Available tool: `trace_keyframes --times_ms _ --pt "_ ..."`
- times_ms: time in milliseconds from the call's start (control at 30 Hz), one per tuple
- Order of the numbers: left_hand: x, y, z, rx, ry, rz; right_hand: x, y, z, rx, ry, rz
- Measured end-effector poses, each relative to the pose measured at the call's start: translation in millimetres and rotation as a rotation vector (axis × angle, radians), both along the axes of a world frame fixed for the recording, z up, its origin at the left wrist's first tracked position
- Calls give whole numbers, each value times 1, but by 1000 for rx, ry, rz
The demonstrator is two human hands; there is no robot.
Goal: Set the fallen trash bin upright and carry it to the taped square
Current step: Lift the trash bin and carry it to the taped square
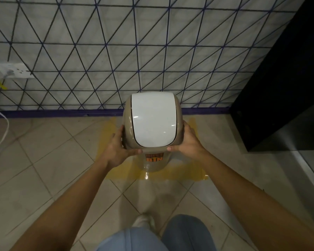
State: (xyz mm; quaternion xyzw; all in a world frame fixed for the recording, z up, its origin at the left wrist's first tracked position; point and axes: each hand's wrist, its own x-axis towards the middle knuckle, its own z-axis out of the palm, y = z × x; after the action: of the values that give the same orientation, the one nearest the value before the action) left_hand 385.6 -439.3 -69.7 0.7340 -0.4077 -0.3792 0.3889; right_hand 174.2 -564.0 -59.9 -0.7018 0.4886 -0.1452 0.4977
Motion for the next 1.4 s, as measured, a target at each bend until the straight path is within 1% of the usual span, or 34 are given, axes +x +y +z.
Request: trace_keyframes --times_ms 333,433,633,800,967,1100,1200,1400 --pt "22 -42 1 -74 89 18 26 -40 4 -16 15 34" --pt "29 -54 -2 -72 104 20 35 -51 4 -14 17 10" --pt "46 -74 -4 -61 149 66 45 -69 4 -78 40 -12" --pt "51 -90 -5 -95 212 119 54 -78 4 -85 26 -63" --pt "55 -103 -8 -115 250 129 61 -88 4 -89 17 -91" --pt "57 -109 -9 -113 247 148 64 -94 4 -83 -10 -103" --pt "53 -116 -9 -109 209 179 68 -97 5 -69 -30 -112" --pt "58 -125 -7 -70 181 197 70 -104 6 -58 -21 -118"
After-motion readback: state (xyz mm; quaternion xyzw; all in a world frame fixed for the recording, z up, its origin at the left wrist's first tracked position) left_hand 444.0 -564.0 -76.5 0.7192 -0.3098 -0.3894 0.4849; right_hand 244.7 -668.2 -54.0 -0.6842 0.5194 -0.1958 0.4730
